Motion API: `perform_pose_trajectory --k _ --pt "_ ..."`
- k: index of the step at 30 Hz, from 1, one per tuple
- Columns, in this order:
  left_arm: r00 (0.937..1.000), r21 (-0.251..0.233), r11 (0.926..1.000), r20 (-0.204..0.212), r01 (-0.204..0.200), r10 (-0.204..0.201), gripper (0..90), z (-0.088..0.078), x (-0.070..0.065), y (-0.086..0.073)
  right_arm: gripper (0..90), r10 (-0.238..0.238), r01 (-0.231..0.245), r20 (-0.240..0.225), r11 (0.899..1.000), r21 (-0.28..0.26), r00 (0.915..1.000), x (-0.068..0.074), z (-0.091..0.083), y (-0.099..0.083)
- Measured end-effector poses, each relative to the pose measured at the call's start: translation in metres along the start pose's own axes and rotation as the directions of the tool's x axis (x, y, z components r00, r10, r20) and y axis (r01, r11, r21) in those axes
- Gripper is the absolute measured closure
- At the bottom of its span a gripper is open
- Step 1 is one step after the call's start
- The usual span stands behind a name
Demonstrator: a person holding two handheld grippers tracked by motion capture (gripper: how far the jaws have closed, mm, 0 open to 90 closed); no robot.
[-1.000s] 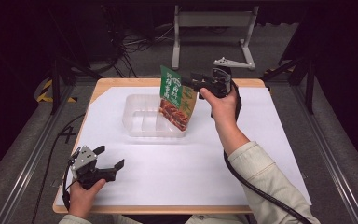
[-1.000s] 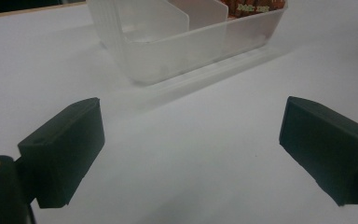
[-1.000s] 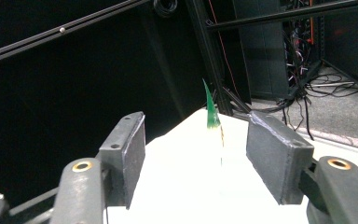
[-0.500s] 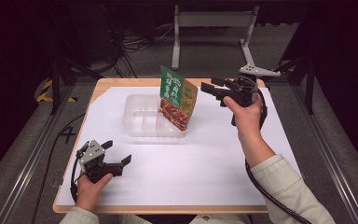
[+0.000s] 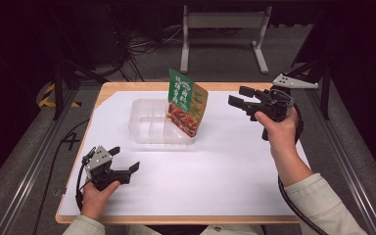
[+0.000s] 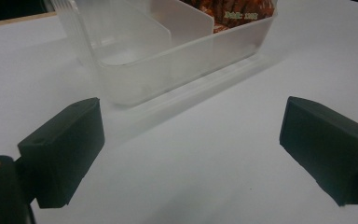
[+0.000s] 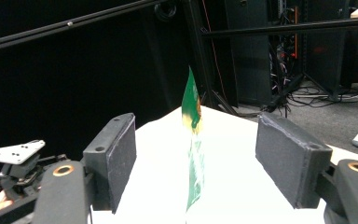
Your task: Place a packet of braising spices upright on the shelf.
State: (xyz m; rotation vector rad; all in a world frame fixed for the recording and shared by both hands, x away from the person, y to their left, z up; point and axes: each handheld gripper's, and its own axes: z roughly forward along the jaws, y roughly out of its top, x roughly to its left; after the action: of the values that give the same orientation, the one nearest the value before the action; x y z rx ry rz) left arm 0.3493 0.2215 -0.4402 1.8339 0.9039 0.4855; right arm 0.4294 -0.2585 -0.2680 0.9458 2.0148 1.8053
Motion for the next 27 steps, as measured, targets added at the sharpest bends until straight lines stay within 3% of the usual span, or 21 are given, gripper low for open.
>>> perform_pose_trajectory --k 5,12,27 --pt "0.9999 0.001 0.9999 -0.007 -0.013 0.013 7.3 -0.002 0.0 0.0 28.1 -0.003 0.003 -0.007 1.0 0.0 1.0 -0.001 -0.012 -0.007" --pt "0.9997 -0.006 0.9999 -0.019 0.013 -0.013 7.7 -0.011 0.001 -0.006 27.0 -0.032 0.032 -0.027 0.999 0.016 0.9991 -0.006 -0.028 -0.034" --pt "0.998 -0.004 0.9995 -0.054 0.032 -0.033 7.2 -0.024 0.002 -0.013 26.1 -0.043 0.047 -0.055 0.996 0.077 0.9976 -0.02 -0.041 -0.09"
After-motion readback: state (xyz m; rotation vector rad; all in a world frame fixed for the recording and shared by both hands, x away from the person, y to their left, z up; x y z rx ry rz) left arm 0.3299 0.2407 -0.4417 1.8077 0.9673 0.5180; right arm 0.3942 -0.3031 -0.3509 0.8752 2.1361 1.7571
